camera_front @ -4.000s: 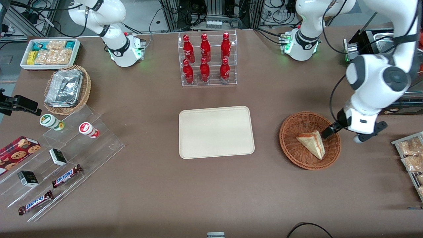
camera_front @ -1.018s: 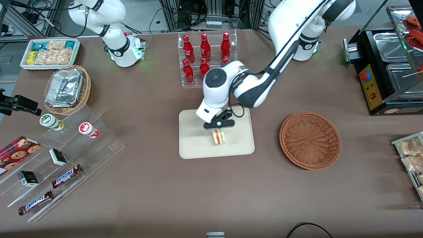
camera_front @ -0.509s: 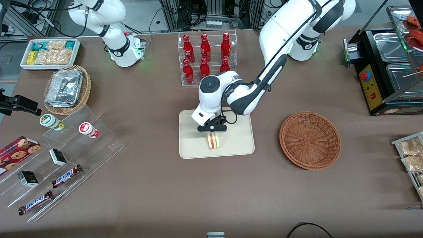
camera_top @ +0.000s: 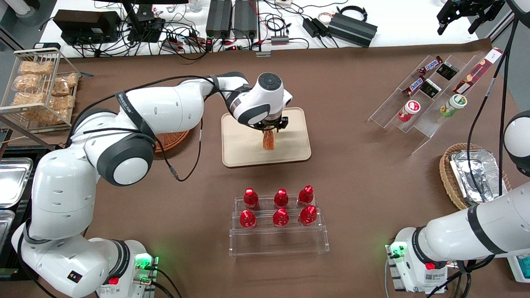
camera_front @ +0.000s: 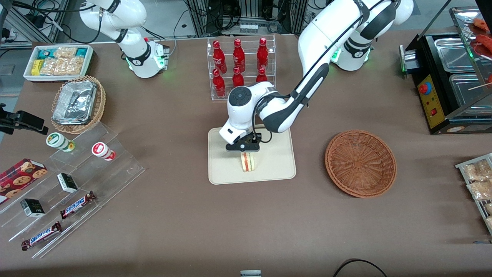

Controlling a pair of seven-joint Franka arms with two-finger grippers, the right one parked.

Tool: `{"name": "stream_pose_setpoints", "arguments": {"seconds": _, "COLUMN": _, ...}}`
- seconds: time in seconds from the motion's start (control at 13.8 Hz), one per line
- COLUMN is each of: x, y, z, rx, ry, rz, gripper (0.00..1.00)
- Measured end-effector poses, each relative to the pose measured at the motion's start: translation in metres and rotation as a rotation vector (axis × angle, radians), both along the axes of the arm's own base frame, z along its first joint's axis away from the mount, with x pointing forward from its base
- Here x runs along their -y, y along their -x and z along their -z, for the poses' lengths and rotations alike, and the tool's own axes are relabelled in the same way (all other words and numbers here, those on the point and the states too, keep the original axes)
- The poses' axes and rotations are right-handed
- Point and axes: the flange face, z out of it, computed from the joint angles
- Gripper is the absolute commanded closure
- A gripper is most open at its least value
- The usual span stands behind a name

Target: Place sandwich from basket to tray

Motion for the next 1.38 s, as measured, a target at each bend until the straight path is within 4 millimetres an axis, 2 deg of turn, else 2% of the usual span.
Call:
{"name": "stream_pose_setpoints", "arguments": {"seconds": 0.22, "x": -0.004, "y": -0.006, "z": -0.035, "rx": 0.004, "ry": -0.024, "rz": -0.023, "gripper": 0.00}}
{"name": "stream_pose_setpoints", "arguments": {"seconds": 0.36, "x": -0.007, "y": -0.007, "z": -0.072, "rx": -0.006, "ry": -0.015, "rz": -0.056, "gripper": 0.00}}
{"name": "stream_pose_setpoints", "arguments": {"seconds": 0.51, "x": -0.024, "y": -0.017, "z": -0.114, "rx": -0.007, "ry": -0.019, "rz": -0.118, "gripper": 0.00}}
{"name": "stream_pose_setpoints", "arguments": {"seconds": 0.65, "x": -0.066, "y": -0.044, "z": -0.163, "rx": -0.010, "ry": -0.035, "rz": -0.215, "gripper": 0.00}}
{"name": "stream_pose_setpoints", "arguments": {"seconds": 0.8, "x": -0.129, "y": -0.074, "z": -0.210, "rx": -0.017, "ry": -0.060, "rz": -0.268, "gripper": 0.00}}
{"name": "stream_pose_setpoints", "arguments": {"seconds": 0.95, "x": -0.193, "y": -0.095, "z": -0.248, "rx": -0.049, "ry": -0.071, "rz": -0.270, "gripper": 0.00}}
{"name": "stream_pose_setpoints", "arguments": {"seconds": 1.24, "x": -0.292, "y": -0.101, "z": -0.305, "rx": -0.125, "ry": -0.105, "rz": -0.198, "gripper": 0.00}}
{"name": "stream_pose_setpoints", "arguments": {"seconds": 1.38, "x": -0.334, "y": -0.101, "z": -0.323, "rx": -0.157, "ry": -0.113, "rz": -0.151, "gripper": 0.00}}
